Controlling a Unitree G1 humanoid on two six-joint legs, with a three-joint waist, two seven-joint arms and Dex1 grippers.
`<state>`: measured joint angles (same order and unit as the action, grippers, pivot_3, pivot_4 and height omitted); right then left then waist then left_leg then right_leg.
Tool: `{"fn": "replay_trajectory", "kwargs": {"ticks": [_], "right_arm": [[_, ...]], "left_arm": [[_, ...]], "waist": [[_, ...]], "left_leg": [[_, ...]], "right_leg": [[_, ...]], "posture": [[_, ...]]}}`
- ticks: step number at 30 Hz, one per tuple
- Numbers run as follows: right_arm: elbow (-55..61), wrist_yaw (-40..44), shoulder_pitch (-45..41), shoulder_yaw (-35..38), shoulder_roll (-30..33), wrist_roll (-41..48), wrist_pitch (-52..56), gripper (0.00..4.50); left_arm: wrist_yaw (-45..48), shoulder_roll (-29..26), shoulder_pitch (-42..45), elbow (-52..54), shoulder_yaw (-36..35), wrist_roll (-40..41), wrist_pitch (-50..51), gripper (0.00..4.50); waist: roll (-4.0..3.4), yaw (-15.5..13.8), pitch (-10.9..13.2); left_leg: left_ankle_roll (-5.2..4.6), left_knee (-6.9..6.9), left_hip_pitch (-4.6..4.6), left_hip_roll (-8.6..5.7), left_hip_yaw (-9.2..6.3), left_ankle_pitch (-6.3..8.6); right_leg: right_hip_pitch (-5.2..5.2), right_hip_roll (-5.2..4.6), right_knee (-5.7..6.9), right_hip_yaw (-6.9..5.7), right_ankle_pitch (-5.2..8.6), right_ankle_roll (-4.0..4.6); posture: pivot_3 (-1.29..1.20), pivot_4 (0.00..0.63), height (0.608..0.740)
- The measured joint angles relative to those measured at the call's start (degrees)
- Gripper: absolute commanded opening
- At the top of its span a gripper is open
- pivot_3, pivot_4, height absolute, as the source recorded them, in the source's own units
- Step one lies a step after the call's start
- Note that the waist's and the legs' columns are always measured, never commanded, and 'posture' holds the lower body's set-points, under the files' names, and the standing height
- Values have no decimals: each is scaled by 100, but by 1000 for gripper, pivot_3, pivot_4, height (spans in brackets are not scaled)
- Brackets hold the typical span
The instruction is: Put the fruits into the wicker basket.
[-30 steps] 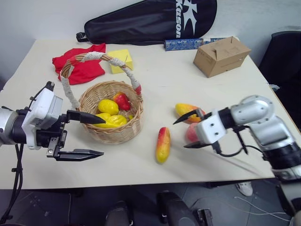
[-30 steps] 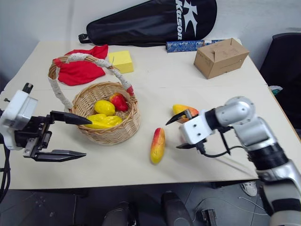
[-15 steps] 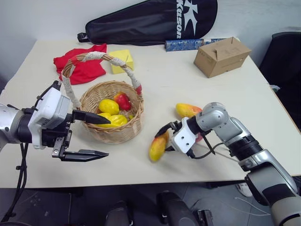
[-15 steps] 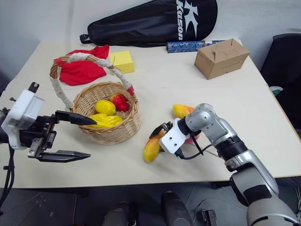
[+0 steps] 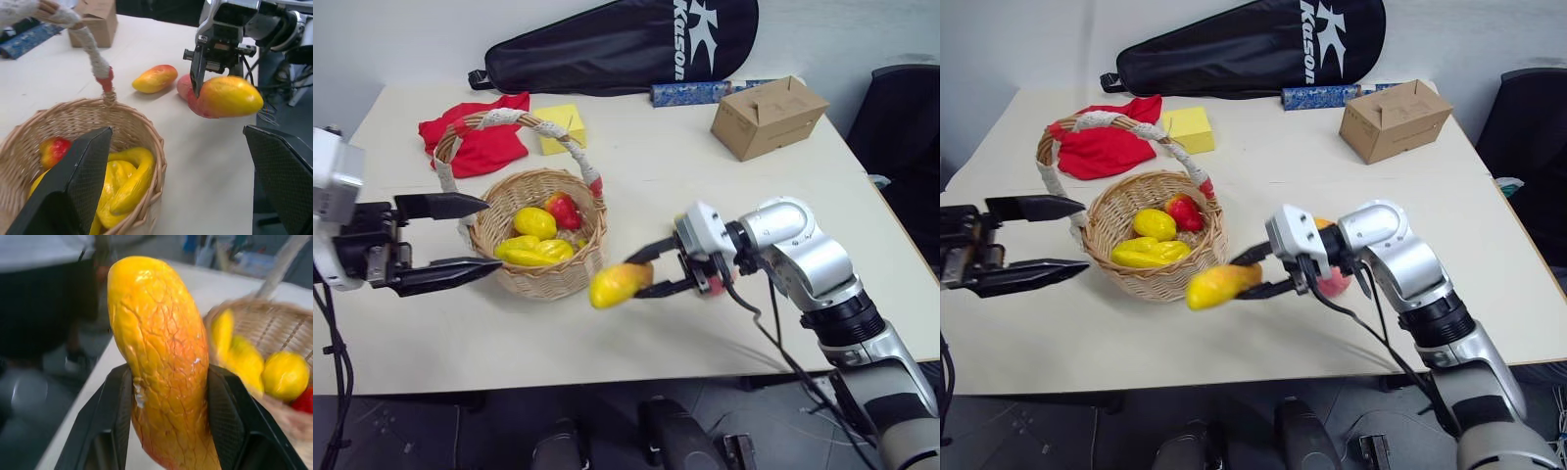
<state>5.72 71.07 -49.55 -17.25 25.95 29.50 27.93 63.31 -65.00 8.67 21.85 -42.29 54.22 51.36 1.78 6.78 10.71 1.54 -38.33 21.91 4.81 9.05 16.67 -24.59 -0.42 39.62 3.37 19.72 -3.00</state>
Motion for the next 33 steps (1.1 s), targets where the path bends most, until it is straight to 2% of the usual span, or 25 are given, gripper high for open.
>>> {"fn": "replay_trajectory", "kwargs": {"ticks": [4, 9, 12, 15, 16, 19, 22, 25, 27, 30, 33], "right_arm": [[-222, -659, -716, 6, -697, -58, 377, 1740], [-1244, -1222, -1308, -236, -1506, -837, -46, 1740], [-1850, -1444, -1429, -524, -1726, -1386, -303, 2707], [-1986, -1366, -1399, -496, -1675, -1453, -179, 3795], [-1853, -1245, -1360, -472, -1594, -1348, -53, 4062], [-997, -758, -1106, -125, -1125, -552, 859, 4062], [-272, -599, -1001, 596, -495, 318, 1924, 4062], [406, -601, -646, 1281, 378, 1033, 2807, 4062], [617, -641, -346, 1600, 877, 1246, 3169, 4436], [997, -787, 370, 1971, 1705, 1375, 3520, 4470], [1225, -1273, 1569, 2367, 2396, 865, 3281, 4470]], "left_arm": [[46, -2, -464, 19, -435, -77, 110, 4500], [73, 1, -776, 60, -780, -143, 106, 4500], [123, 57, -964, 178, -1036, -144, 98, 4500], [166, 140, -1107, 238, -1144, -143, 64, 4500], [178, 154, -1134, 241, -1147, -141, 59, 4500], [201, 217, -1125, 268, -1105, -85, -7, 4500], [185, 312, -976, 321, -827, 17, -130, 4500], [83, 322, -346, 426, 5, 146, -303, 4500], [24, 336, 19, 440, 472, 188, -379, 4500], [-32, 429, 758, 430, 1351, 188, -501, 4500], [-25, 645, 1425, 403, 2111, 165, -621, 4500]], "waist": [[8, -10, -5], [14, -8, -8], [15, 13, -9], [16, 9, -8], [16, 7, -8], [16, -29, -7], [19, -54, -9], [20, -119, -9], [20, -130, -9], [17, -156, -7], [17, -204, -7]], "left_leg": [[2, 7, 2, -1, -2, -1], [1, 10, 6, -6, -2, -1], [1, 17, 8, -7, -2, 0], [1, 16, 23, -7, -5, -1], [0, 17, 24, -7, -7, 0], [0, 20, 28, -6, -12, 0], [-1, 17, 24, -8, -21, 1], [-3, 20, 22, -11, -36, 2], [-6, 24, 23, -14, -34, 4], [-6, 33, 26, -14, -31, 4], [-4, 38, 30, -14, -34, 4]], "right_leg": [[-2, -2, -7, -7, 3, 5], [-4, -6, -11, -8, 3, 5], [-6, -9, -15, -9, 3, 6], [-17, -10, -16, -11, 3, 6], [-17, -10, -17, -12, 3, 6], [-17, -11, -21, -16, 3, 6], [-6, -13, -25, -21, 3, 6], [8, -13, -40, -30, 3, 6], [9, -14, -46, -28, 3, 5], [6, -9, -57, -23, 2, 4], [8, -5, -72, -22, 1, 1]], "posture": [[0, 150, 740], [0, 150, 740], [0, 150, 740], [0, 150, 740], [0, 150, 740], [0, 150, 740], [0, 150, 740], [0, 150, 740], [0, 150, 740], [0, 150, 740], [0, 150, 740]]}}
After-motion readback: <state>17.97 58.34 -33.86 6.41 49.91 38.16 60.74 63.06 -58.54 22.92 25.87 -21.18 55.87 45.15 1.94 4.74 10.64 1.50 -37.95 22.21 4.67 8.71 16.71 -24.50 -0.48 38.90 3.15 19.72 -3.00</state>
